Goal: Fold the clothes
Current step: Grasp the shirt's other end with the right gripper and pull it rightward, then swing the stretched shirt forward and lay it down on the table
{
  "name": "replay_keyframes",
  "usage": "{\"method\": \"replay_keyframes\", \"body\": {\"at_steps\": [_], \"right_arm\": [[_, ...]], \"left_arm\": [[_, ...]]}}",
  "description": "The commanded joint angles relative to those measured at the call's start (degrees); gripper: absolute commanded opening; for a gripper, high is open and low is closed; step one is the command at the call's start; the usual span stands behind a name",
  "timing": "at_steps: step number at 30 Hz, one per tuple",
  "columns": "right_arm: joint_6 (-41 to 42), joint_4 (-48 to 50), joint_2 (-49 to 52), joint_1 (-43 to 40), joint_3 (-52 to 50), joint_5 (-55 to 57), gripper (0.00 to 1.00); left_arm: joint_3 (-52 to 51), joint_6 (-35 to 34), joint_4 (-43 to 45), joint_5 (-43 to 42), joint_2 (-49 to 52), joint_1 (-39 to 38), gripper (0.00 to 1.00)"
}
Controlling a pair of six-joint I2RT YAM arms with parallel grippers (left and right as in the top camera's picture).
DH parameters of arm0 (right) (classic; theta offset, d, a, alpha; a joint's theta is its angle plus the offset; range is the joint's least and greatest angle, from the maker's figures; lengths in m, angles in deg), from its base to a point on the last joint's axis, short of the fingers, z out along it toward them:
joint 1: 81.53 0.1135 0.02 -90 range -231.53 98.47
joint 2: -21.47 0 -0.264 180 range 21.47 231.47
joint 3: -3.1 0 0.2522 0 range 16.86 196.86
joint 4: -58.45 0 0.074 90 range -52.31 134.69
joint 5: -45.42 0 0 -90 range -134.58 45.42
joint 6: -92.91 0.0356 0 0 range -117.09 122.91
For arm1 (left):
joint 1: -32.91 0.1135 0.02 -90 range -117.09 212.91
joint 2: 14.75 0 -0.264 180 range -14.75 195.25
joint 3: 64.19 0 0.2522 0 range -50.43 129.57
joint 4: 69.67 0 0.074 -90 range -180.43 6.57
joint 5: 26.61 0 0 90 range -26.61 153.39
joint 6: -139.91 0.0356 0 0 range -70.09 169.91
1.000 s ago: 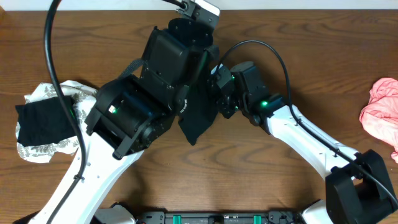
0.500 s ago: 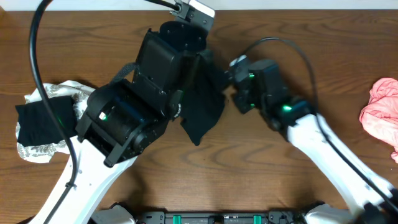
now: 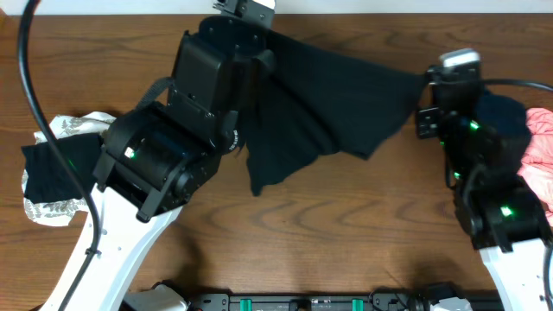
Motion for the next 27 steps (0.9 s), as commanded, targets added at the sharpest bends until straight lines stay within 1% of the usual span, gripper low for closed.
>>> {"method": "replay_keyframes", "body": {"at_steps": [1, 4, 9, 11, 14, 17, 20, 24, 27], "right_arm": [[-0.3, 1.9, -1.6, -2.0, 0.5, 1.4, 0.01], [-0.3, 3.0, -1.8, -3.3, 0.5, 1.4, 0.01], [0.5, 3.4, -1.6, -5.8, 0.5, 3.2, 0.01], [2.0, 4.0, -1.7, -6.9, 0.6, 5.1, 0.01], [3.4, 4.1, -2.2, -7.7, 0.9, 5.1, 0.01], [4.7, 4.0, -3.5, -7.8, 1.4, 5.0, 0.01], [5.7, 3.3, -5.6, -7.8, 2.0, 5.0, 0.01], [5.7, 0.1, -9.2, -7.7, 4.0, 5.0, 0.01], [5.7, -2.8, -10.7, -7.7, 5.7, 5.0, 0.01]], "left_arm": [[1.4, 0.1, 0.7, 0.9, -1.9, 1.1, 0.06], [1.4, 1.1, 1.5, 0.9, -2.4, 1.6, 0.06], [1.4, 8.0, 1.9, 0.9, -5.1, 1.7, 0.06], [1.4, 8.0, 1.9, 0.9, -7.0, 1.7, 0.06], [1.4, 7.7, 1.5, 0.4, -10.0, 1.6, 0.06], [1.4, 6.1, -0.2, -3.5, -12.7, 1.5, 0.06], [1.4, 5.0, -3.7, -8.7, -15.0, 1.5, 0.06], [1.4, 3.7, -9.4, -15.6, -16.7, 1.5, 0.06], [1.4, 2.3, -11.7, -19.9, -16.9, 1.5, 0.06]]}}
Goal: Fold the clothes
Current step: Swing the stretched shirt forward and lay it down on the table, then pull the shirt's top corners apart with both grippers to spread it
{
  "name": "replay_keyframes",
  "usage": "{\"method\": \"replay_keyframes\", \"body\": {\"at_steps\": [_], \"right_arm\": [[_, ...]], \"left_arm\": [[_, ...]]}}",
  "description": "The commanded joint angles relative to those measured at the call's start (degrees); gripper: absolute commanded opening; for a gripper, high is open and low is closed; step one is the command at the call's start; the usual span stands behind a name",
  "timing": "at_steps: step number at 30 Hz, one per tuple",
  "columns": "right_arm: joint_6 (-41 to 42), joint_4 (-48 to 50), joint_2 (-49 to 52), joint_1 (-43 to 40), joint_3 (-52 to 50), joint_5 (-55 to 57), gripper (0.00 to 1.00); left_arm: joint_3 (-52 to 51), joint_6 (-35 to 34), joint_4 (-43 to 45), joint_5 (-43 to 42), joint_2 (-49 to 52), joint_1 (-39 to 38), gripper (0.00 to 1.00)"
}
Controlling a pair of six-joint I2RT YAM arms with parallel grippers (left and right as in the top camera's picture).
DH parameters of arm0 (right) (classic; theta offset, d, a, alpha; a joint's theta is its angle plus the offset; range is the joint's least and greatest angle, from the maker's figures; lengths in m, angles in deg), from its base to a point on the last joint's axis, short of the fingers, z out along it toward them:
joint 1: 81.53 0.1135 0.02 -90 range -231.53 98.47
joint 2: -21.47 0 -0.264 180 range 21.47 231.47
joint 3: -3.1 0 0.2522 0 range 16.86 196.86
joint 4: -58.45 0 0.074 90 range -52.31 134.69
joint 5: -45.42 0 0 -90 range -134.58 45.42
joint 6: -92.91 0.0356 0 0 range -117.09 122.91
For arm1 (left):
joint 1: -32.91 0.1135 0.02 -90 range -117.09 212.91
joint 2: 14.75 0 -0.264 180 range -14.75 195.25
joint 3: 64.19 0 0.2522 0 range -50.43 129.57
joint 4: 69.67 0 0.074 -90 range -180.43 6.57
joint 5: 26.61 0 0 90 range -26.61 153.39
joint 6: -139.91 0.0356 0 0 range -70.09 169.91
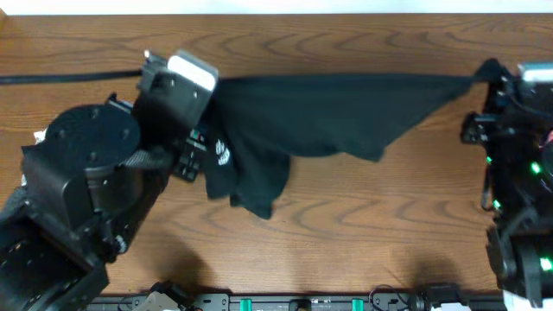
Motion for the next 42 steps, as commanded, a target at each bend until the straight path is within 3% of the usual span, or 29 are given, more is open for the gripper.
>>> {"method": "replay_keyframes", "body": {"at_steps": [1, 7, 12, 19, 27, 33, 42], "right_arm": [[1.6, -2.4, -1.9, -1.3, 3.3, 3.6, 0.01], [1.6, -8.2, -2.5, -1.3, 5.8, 3.6, 0.01], [1.6, -10.4, -2.4, -1.2, 6.0, 3.6, 0.01], [1.6, -13.2, 1.2, -1.2, 5.9, 3.7, 0.01], [1.6, -14.4, 14.0, -1.2, 5.9, 7.8, 0.01], [1.6, -10.1, 27.6, -1.4, 5.9, 12.7, 0.01], [1.6, 4.6, 42.9, -4.6, 5.9, 13.5, 0.02]], "left_arm": [[1.4, -2.8, -0.8, -5.4, -0.8, 0.6, 0.06], [1.4, -5.1, -3.9, -11.8, -0.4, 0.6, 0.06], [1.3, -5.9, -8.1, -12.1, 1.0, 0.6, 0.06], [0.7, -4.6, -7.0, -11.6, 9.2, 1.4, 0.06], [0.6, -5.3, 1.1, -9.7, 24.2, 7.0, 0.07], [0.6, -5.7, 8.6, -9.7, 36.2, 12.7, 0.08], [0.6, -3.7, 20.9, -9.7, 49.9, 17.0, 0.25]]}}
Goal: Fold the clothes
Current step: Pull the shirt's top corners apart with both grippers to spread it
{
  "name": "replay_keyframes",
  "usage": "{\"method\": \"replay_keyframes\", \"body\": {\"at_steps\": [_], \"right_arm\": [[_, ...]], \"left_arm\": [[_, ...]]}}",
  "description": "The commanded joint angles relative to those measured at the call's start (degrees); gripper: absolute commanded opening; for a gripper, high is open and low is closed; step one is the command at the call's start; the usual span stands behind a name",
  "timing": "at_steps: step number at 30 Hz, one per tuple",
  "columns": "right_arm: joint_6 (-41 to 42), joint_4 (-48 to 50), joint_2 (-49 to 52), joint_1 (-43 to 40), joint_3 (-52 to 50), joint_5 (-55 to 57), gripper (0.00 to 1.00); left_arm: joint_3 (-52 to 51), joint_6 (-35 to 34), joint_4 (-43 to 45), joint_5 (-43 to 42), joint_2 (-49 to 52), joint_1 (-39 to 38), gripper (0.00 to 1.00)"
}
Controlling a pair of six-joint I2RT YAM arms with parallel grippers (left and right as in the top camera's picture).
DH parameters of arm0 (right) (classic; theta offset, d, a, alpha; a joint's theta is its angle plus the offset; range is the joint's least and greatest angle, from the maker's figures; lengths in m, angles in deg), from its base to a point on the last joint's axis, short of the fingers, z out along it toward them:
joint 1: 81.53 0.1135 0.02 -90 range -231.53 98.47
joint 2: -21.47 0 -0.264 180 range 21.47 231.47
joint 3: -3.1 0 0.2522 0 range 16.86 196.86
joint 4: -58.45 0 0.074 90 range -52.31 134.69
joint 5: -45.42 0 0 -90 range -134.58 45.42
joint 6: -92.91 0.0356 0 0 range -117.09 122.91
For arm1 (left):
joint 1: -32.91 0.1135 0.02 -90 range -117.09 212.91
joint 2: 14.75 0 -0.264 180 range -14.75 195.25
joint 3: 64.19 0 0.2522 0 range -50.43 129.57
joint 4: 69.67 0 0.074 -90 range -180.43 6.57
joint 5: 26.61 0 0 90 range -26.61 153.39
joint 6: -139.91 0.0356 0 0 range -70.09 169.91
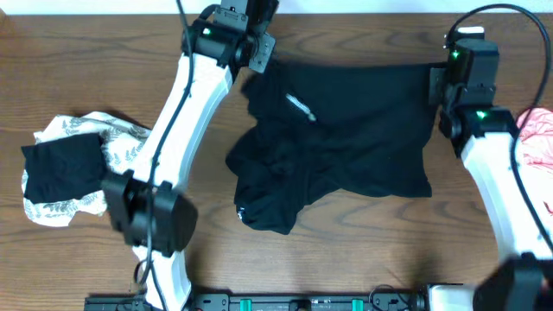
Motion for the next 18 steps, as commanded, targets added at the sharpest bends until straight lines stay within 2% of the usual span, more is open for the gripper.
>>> {"method": "replay_keyframes", "body": {"at_steps": [1, 2, 3, 6, 8, 12, 14, 17, 18], "right_arm": [[0.9, 3.7, 3.4, -1.9, 1.0, 2.1, 0.02], [0.9, 5.1, 4.5, -2.4, 1.0, 2.1, 0.03], [0.9, 6.4, 5.4, -2.8, 1.0, 2.1, 0.11], [0.9, 8.7, 7.2, -4.1, 1.0, 2.1, 0.44], [0.9, 8.4, 7.4, -4.9, 1.0, 2.0, 0.75], [1.8, 4.8, 7.4, -5.3, 1.0, 1.6, 0.97], [4.2, 1.1, 7.4, -5.2, 1.0, -0.6, 0.93], [9.2, -5.1, 7.4, -5.2, 1.0, -8.9, 0.75], [11.4, -7.5, 7.4, -5.2, 1.0, -12.7, 0.66]], "left_arm": [[0.6, 0.6, 2.5, 0.8, 3.3, 1.2, 0.28], [0.6, 0.6, 3.7, 0.8, 4.3, 1.6, 0.31], [0.6, 0.6, 4.7, 0.8, 5.2, 2.1, 0.32], [0.6, 0.6, 5.2, 0.8, 5.8, 2.8, 0.33], [0.6, 0.6, 4.3, 0.3, 5.6, 2.8, 0.34], [0.4, 0.6, 2.7, -6.8, 5.7, 2.7, 0.37], [0.1, 0.5, 3.0, -9.9, 5.9, 2.7, 0.38], [0.1, 0.5, 3.4, -13.0, 6.4, 2.7, 0.36], [0.1, 0.6, 3.4, -14.4, 6.7, 2.7, 0.35]]}}
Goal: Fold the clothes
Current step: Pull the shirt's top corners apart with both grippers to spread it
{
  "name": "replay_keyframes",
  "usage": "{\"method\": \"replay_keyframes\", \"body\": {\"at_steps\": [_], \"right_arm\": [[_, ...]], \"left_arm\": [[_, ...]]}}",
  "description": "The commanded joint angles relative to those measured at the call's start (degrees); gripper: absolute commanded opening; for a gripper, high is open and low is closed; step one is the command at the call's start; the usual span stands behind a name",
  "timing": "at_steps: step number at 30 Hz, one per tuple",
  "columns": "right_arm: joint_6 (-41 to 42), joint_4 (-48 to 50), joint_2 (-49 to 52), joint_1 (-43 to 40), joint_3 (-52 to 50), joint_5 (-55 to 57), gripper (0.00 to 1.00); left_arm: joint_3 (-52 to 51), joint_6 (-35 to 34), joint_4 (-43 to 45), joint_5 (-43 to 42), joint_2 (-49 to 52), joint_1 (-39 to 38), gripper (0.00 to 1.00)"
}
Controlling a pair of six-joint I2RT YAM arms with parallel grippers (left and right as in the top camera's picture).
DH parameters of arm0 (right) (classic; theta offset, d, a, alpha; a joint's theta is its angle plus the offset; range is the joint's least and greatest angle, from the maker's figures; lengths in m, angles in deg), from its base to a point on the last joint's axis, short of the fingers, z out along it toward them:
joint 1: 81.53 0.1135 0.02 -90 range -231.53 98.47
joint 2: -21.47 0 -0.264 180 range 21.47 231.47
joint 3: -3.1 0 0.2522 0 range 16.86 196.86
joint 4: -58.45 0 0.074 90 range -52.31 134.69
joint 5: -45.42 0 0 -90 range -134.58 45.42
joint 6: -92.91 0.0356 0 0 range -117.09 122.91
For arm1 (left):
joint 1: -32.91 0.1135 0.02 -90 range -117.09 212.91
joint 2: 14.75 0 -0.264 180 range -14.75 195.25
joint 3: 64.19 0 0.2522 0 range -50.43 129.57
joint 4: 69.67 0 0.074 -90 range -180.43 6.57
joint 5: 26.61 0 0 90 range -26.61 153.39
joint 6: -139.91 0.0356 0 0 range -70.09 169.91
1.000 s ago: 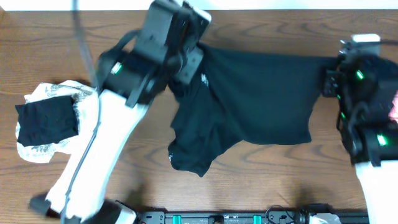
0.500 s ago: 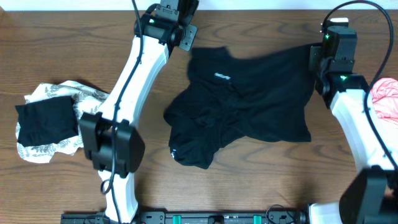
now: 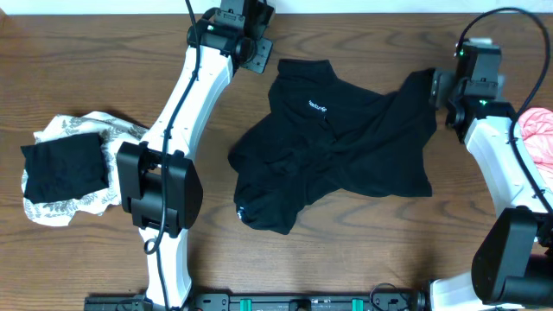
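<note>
A black shirt (image 3: pixel 346 147) lies crumpled on the brown table (image 3: pixel 86 69) with a small white logo facing up near its collar. Its lower left part is bunched into folds. My left gripper (image 3: pixel 259 60) is at the far edge of the table, just left of the shirt's collar. It is apart from the cloth and looks open. My right gripper (image 3: pixel 439 86) sits at the shirt's upper right corner. That corner peaks up into its fingers, so it appears shut on the cloth.
A white patterned cloth (image 3: pixel 82 130) lies at the left with a folded black garment (image 3: pixel 65 168) on top of it. A pink cloth (image 3: pixel 540 142) lies at the right edge beside my right arm. The table's far edge runs just behind both grippers.
My left gripper has let go of the shirt's top left corner, and that side has dropped flat with the logo showing. The right gripper has shifted slightly right with its corner.
At first both grippers held the black shirt up off the table, stretched between them. Then they had spread wider, pulling the top edge taut. Then the shirt lay on the table with both top corners held at the far edge. Now only the right corner is held.
</note>
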Motion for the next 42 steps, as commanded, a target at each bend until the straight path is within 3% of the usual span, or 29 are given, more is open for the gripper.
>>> {"method": "replay_keyframes", "body": {"at_steps": [1, 4, 6, 7, 11, 19, 28, 35, 42], "right_arm": [[8.6, -4.2, 0.2, -0.3, 0.8, -11.5, 0.57], [14.8, -8.1, 0.2, -0.3, 0.8, -18.9, 0.24], [15.7, -9.2, 0.2, -0.2, 0.8, -22.2, 0.09], [15.6, -9.5, 0.2, -0.1, 0.8, -23.4, 0.06], [15.6, -9.6, 0.2, 0.9, 0.8, -26.5, 0.05], [15.6, -9.6, 0.2, 2.5, 0.8, -26.5, 0.05], [14.7, -12.2, 0.2, 2.5, 0.8, -26.5, 0.06], [12.8, -13.6, 0.2, 2.5, 0.8, -25.8, 0.06], [12.7, -13.7, 0.2, 2.5, 0.8, -25.6, 0.09]], "left_arm": [[0.1, 0.4, 0.2, -6.9, 0.3, 0.0, 0.32], [0.1, 2.8, 0.2, -12.6, 1.6, 0.0, 0.23], [0.1, 3.8, 0.5, -14.8, 2.8, -0.1, 0.19], [0.1, 4.4, 0.8, -15.6, 3.5, -0.2, 0.13], [0.1, 5.1, 3.3, -19.6, 7.8, -0.6, 0.06], [0.1, 8.1, 5.9, -20.1, 15.5, -3.2, 0.06], [0.1, 8.0, 13.0, -8.3, 22.8, -4.7, 0.06], [0.1, 1.9, 19.0, 4.3, 25.8, -0.5, 0.06], [0.1, -2.9, 22.5, 5.4, 26.2, 7.6, 0.06]]}}
